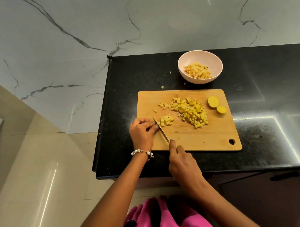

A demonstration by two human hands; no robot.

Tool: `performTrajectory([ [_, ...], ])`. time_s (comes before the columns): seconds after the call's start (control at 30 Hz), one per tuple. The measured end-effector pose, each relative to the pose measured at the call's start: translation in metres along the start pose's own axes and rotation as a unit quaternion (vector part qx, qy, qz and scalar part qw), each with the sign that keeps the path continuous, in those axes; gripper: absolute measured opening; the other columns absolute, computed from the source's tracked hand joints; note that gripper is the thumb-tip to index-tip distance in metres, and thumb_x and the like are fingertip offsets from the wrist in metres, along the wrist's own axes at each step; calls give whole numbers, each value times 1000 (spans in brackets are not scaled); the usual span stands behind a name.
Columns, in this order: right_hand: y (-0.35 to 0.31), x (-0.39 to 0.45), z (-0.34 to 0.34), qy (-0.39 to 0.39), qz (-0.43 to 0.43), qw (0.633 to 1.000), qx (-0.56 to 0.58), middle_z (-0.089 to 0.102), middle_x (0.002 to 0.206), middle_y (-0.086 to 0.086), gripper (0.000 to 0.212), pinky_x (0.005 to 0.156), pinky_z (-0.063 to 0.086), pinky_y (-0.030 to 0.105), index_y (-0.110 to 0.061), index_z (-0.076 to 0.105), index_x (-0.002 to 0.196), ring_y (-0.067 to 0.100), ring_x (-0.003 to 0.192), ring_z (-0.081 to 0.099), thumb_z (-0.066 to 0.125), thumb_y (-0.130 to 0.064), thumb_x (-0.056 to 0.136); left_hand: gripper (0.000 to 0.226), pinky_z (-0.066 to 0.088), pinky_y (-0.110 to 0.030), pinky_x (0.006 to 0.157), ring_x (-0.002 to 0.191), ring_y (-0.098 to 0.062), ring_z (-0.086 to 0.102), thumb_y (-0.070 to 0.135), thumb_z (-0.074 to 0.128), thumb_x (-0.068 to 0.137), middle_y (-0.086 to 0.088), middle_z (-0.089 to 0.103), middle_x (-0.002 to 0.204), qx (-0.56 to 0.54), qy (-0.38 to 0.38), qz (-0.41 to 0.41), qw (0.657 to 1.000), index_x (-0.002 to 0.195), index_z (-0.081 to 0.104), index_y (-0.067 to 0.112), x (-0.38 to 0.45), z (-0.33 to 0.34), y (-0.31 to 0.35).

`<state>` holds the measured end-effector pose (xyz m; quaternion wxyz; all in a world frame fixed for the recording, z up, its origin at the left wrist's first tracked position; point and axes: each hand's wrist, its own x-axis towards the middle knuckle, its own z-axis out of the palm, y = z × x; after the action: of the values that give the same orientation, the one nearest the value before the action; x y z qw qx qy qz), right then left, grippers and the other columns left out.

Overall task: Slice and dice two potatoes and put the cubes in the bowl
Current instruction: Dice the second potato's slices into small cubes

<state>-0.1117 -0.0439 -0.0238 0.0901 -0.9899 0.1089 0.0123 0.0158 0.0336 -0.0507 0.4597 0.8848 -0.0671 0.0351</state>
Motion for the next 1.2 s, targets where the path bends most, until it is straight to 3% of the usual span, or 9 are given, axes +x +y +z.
performTrajectory([
  [0.1,9,-4,1,8,1,1000,-12,59,65,15,63,26,30,27,9,63,110,26,30,47,77,6,48,22,41,-25,79,94,-19,55,18,81,69,-5,63,94,5,6,-1,1000,87,76,7,0,1,-2],
  [0.17,12,-2,0,-5,23,999,-22,61,72,17,61,30,34,30,9,58,119,28,37,52,72,4,61,21,35,-20,77,93,-18,53,19,80,70,-5,62,93,13,5,6,1000,88,76,9,-1,1,-1],
  [0.27,16,4,0,-9,11,1000,19,56,108,20,57,56,42,39,2,25,145,38,76,62,41,-2,91,22,38,-21,76,91,-16,52,20,81,70,-2,61,92,18,7,15,1000,89,76,11,0,0,-2],
  [0.33,19,6,0,-7,21,998,53,52,117,19,56,64,39,38,-3,16,149,38,90,59,33,-6,95,25,45,-24,75,89,-15,55,20,81,69,2,60,90,4,-1,11,1000,93,76,12,1,0,-3],
  [0.5,20,6,-7,23,23,989,142,59,103,22,51,62,30,36,-1,29,145,38,85,55,41,-7,96,19,41,-1,68,79,-3,58,17,72,81,1,68,95,-56,11,-25,998,100,74,12,5,-8,-5],
  [0.7,17,5,-9,-61,-10,993,101,56,111,13,54,71,41,37,-12,20,149,31,94,55,35,-15,97,16,55,-19,67,68,-3,65,14,55,94,4,70,86,-181,68,-129,973,99,71,14,5,-12,-3],
  [0.8,23,10,-7,-50,22,996,70,53,118,14,58,70,42,37,-11,16,150,33,96,56,35,-12,95,18,53,-15,65,70,-2,64,10,56,92,1,70,90,-151,62,-99,982,102,71,11,2,-9,-2],
  [1.0,35,18,-6,-34,56,997,47,53,119,16,57,71,44,40,-8,16,150,35,93,58,33,-9,95,18,52,-33,78,87,-16,61,12,62,87,-3,67,96,-37,62,-7,997,101,73,14,0,1,-6],
  [1.2,45,20,-5,-29,68,996,44,52,121,15,56,76,45,41,-8,16,150,34,95,58,32,-10,96,21,38,-22,76,92,-18,50,12,63,86,-3,60,96,23,43,-5,999,105,71,15,-1,8,-3],
])
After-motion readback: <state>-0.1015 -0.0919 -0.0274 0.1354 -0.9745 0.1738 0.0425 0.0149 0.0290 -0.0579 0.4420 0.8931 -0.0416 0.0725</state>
